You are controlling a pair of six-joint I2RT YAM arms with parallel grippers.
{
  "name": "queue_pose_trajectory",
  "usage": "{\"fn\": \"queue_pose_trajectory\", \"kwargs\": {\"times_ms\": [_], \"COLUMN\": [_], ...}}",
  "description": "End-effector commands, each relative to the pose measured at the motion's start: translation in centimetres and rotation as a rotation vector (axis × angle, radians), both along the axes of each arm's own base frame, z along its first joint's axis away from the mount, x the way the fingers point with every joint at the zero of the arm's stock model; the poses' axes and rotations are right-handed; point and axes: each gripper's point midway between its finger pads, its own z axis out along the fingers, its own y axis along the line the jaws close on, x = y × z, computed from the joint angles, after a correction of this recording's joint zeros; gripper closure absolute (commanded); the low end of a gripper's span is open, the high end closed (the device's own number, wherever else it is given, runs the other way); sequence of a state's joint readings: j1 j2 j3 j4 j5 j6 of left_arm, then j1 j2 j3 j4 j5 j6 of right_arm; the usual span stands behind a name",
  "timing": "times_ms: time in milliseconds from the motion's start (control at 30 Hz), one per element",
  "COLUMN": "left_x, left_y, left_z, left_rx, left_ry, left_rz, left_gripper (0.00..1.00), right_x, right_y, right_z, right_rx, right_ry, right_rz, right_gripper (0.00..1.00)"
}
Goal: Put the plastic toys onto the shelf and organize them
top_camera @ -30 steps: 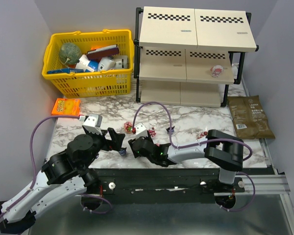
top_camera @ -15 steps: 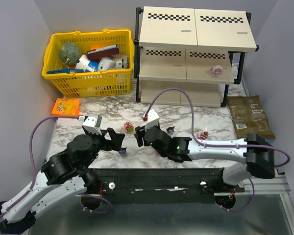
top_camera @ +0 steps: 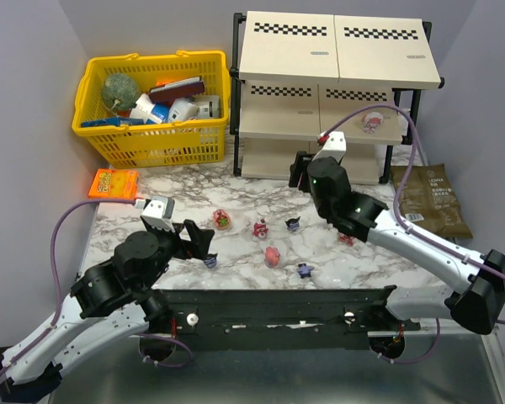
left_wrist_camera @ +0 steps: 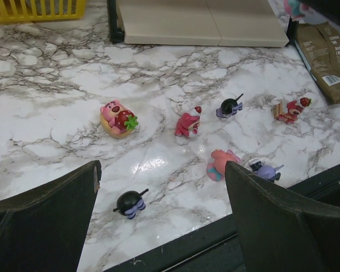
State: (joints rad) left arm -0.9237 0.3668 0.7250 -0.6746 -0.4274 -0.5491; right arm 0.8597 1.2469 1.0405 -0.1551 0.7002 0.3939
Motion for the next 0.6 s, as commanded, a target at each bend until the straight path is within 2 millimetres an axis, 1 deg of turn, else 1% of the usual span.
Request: {"fn": "queue_pose_trajectory", "kwargs": {"times_ms": [0, 33, 100, 133, 167, 200, 267, 400, 567], "left_x": [0.1, 0.1, 0.1, 0.2, 0.2, 0.3, 0.3, 0.4, 0.5], "left_y": [-0.5, -0.5, -0.6, -0.6, -0.7, -0.7, -0.7, -0.6, -0.6], "left_z": [-0.1, -0.2, -0.2, -0.3, -0.3, -0.3, -0.5, -0.5, -0.5], "left_rx": [0.001, 0.006, 0.006, 0.011, 0.013, 0.012, 0.018, 0.018, 0.02], "left_ry": [0.0, 0.002, 0.004, 0.007, 0.008, 0.008, 0.012, 0.013, 0.014], "left_rz": [-0.019, -0.02, -0.022, -0.02, -0.023, -0.022, -0.02, -0.017, -0.013], "left_gripper": [0.01, 0.01, 0.01, 0.01, 0.01, 0.01, 0.01, 0.01, 0.01], "right_x": [2.3, 2.9, 4.0, 4.8, 5.2, 5.8, 6.8, 8.7, 10.1], "right_y": [-3.9, -3.9, -4.8, -4.7, -4.9, -5.3, -5.0, -5.5, -5.6], "right_z": [3.2, 3.9, 4.1, 4.6, 4.6, 4.9, 5.2, 4.8, 4.1], "right_rx": [-0.034, -0.029, -0.05, -0.052, -0.059, -0.063, -0.067, -0.095, -0.118], "right_ry": [-0.043, -0.05, -0.048, -0.052, -0.05, -0.05, -0.046, -0.024, -0.01], "right_rz": [-0.124, -0.133, -0.164, -0.175, -0.181, -0.195, -0.193, -0.216, -0.239], "right_gripper": [0.61, 0.61, 0.61, 0.6, 0.6, 0.6, 0.6, 0.59, 0.58]}}
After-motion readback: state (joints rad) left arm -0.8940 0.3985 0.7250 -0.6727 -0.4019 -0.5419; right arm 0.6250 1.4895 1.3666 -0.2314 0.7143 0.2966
